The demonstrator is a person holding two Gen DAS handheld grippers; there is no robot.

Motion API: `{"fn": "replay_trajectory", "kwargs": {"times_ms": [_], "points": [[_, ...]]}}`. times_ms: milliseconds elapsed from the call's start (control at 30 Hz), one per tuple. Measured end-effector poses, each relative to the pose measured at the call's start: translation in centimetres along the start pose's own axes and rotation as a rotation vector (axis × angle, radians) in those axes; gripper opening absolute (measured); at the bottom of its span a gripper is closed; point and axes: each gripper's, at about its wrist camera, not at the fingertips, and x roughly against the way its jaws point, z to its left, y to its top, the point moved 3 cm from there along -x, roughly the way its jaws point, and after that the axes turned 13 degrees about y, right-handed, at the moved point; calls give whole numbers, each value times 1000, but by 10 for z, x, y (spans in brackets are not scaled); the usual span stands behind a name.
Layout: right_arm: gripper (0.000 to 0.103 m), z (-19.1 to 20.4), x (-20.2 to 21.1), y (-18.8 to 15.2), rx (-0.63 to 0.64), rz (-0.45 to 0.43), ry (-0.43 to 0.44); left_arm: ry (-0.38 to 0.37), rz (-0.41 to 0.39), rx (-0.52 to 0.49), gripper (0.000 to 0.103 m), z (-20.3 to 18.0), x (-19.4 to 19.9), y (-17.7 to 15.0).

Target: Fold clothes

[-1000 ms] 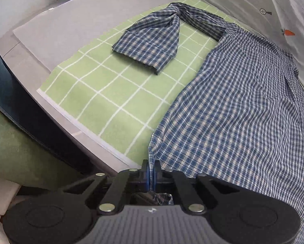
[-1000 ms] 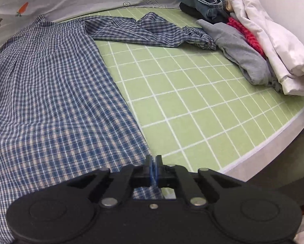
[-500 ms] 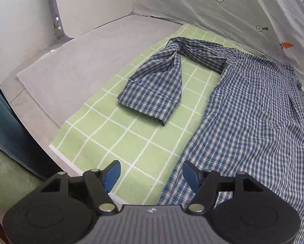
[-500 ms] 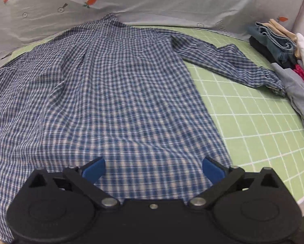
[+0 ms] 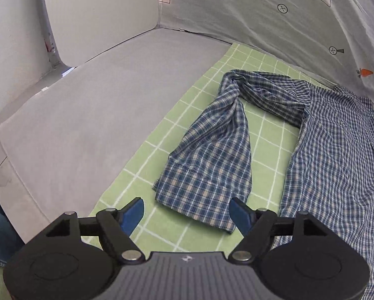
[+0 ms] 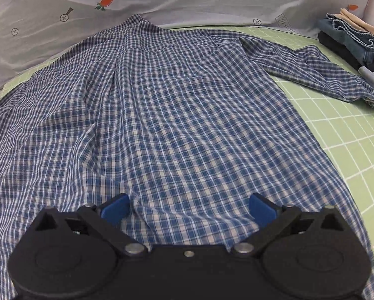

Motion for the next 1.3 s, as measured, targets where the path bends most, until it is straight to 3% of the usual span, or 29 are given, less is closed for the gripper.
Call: {"fn": "replay_trajectory", "kwargs": {"times_ms": [200,300,367,400,533,733,800,900,1000,1167,1300], "points": [[103,13,-24,10,-26,-86,-69,-12,14,-54,76,4,-36,24],[103,17,-27,12,-34,-99,-80,-24,12,-77,70,0,-45,33],[103,18,-27,11,-33,-115,-84,-48,7,-84,44,-3,-50,36],[103,18,-28,10,-31,-127,-85,-43,5,-82,25,-5,-53,38],[103,19,-32,9,-26,-191,-101,12,-37,-61,12,-1,-56,49],[103,21,-35,9,-18,-236,-109,236,-261,-8,9,38,-32,92],[103,20,-35,9,-18,-237,-108,272,-362,-3,9,46,-19,104],[103,21,-35,9,-19,-237,-109,265,-475,-24,9,45,2,108],[103,22,-35,8,-19,-237,-109,225,-486,-182,10,22,2,85],[103,22,-36,8,-18,-238,-109,98,-360,-403,13,-25,-23,25],[103,23,-36,8,-21,-238,-111,21,-310,-493,13,-51,-28,-2]]}}
